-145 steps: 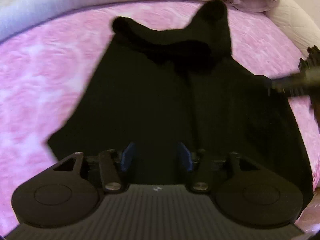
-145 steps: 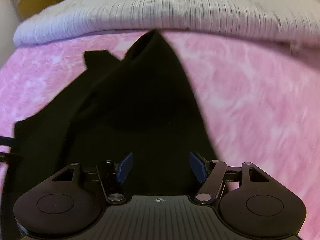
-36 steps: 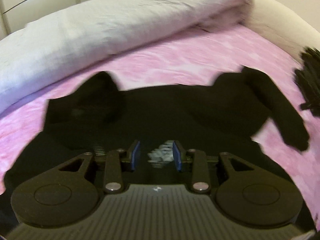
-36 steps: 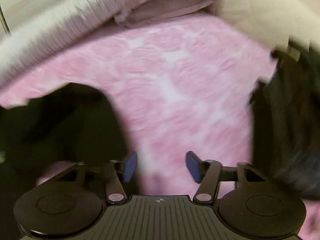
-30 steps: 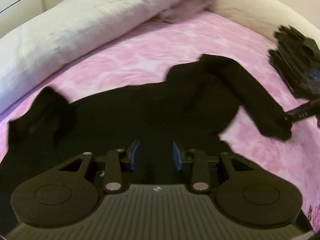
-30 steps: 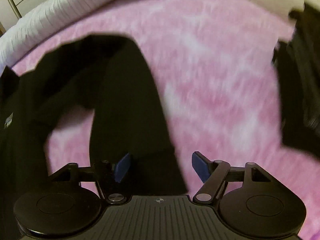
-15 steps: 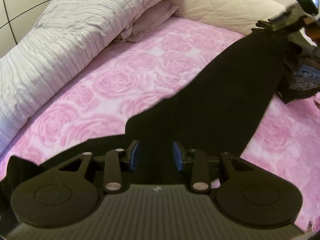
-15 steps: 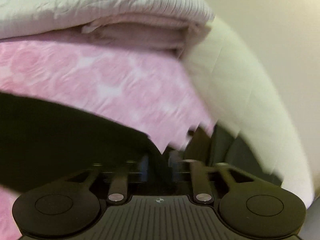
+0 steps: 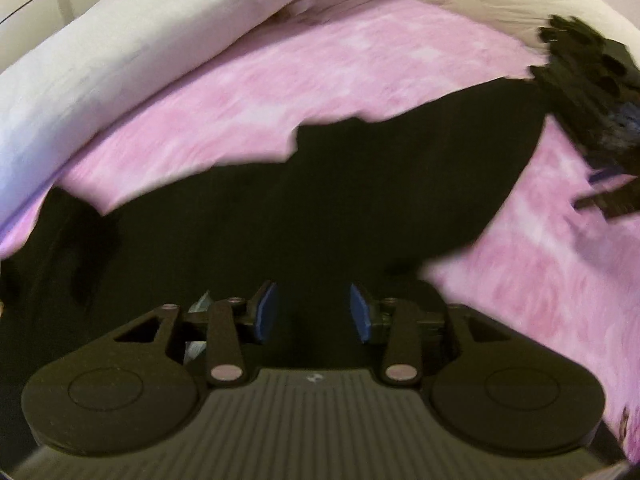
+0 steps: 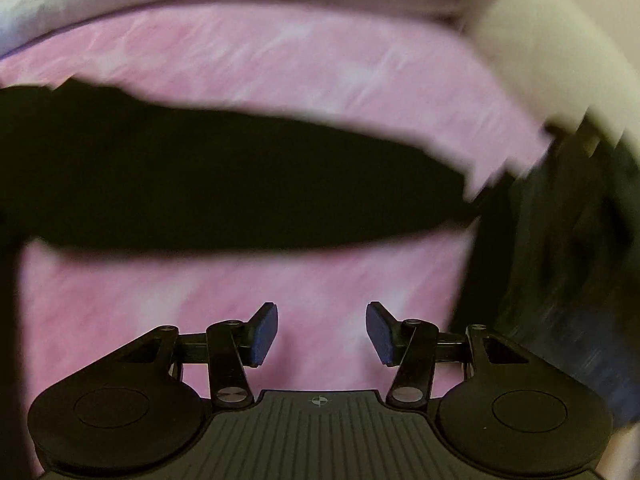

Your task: Fold clothes

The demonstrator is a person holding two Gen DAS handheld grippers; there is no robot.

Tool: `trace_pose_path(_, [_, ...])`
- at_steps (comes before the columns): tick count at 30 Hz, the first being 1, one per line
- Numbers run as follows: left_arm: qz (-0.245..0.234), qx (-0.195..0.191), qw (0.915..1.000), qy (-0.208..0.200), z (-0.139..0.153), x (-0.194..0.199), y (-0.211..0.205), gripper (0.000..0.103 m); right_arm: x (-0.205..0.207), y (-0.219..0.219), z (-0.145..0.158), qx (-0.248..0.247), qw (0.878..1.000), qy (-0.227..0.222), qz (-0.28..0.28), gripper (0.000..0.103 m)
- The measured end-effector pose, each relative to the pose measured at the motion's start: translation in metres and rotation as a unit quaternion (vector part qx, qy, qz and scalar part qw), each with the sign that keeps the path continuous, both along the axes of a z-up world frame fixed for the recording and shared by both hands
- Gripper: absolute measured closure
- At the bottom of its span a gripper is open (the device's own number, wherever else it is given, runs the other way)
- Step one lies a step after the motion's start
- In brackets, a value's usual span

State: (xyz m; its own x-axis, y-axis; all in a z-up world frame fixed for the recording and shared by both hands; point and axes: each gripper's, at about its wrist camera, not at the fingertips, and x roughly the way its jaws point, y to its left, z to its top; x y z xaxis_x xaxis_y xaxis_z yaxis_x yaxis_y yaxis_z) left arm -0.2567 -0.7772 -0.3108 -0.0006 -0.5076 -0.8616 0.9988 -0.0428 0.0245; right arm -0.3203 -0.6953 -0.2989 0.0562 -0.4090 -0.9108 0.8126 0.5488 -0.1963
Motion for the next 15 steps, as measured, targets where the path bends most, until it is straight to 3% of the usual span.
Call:
trace_pose_path(7, [0.119,0.051,0.9909,-0.037,0.005,0.065,0.118,0.059,0.019,0.067,-0.022,0.09,0.994,-0.042,0.037,0.05])
trace_pose_path(15, [0.2,0.067,0.9769,-0.033,0.005,0.142,0.25,0.045,0.093,0.138,-0.01,0.102,0.985,-0.076,0.117,0.05])
